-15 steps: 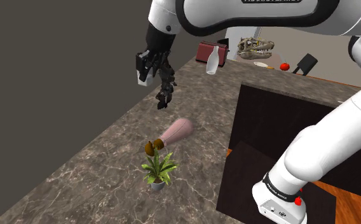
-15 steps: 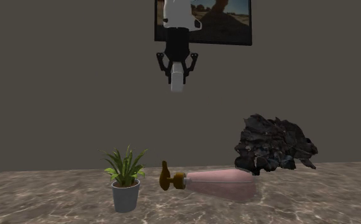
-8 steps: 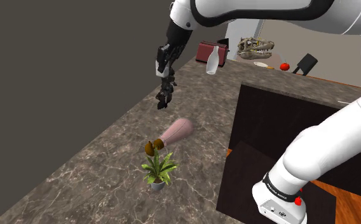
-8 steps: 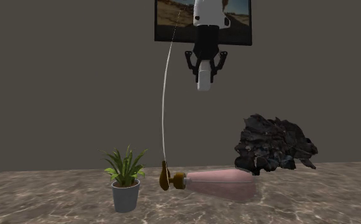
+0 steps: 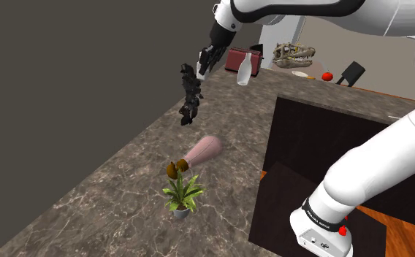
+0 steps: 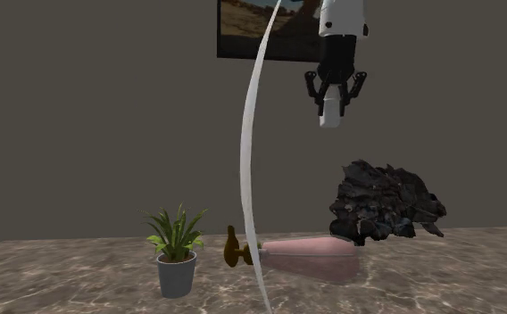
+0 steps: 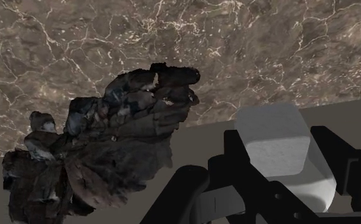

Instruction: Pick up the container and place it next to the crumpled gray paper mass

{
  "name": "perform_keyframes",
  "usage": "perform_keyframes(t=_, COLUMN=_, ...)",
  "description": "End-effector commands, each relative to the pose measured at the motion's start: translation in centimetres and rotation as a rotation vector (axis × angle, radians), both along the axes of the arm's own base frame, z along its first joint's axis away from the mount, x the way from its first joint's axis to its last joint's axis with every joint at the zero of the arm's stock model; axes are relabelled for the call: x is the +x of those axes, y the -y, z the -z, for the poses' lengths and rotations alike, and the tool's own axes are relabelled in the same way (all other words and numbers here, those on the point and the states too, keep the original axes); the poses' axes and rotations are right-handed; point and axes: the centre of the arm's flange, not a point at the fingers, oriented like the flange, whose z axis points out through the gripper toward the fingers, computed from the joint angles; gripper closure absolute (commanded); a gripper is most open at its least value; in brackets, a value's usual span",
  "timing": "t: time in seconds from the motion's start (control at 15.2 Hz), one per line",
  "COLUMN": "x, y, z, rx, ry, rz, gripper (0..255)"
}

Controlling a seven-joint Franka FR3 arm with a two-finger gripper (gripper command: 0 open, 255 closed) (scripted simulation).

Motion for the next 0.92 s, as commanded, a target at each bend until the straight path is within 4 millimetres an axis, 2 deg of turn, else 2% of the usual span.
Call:
perform_keyframes(t=0.0, x=0.4, y=2.6, z=0.0, rx=0.000, ry=0.000, rz=-0.002, gripper=255)
perform_keyframes(t=0.79, x=3.4, y=18.5, z=0.0, rx=0.000, ry=0.000, rz=-0.002, gripper=255)
perform_keyframes(t=0.86, x=3.4, y=18.5, z=0.5, rx=0.000, ry=0.000, rz=-0.002, gripper=255)
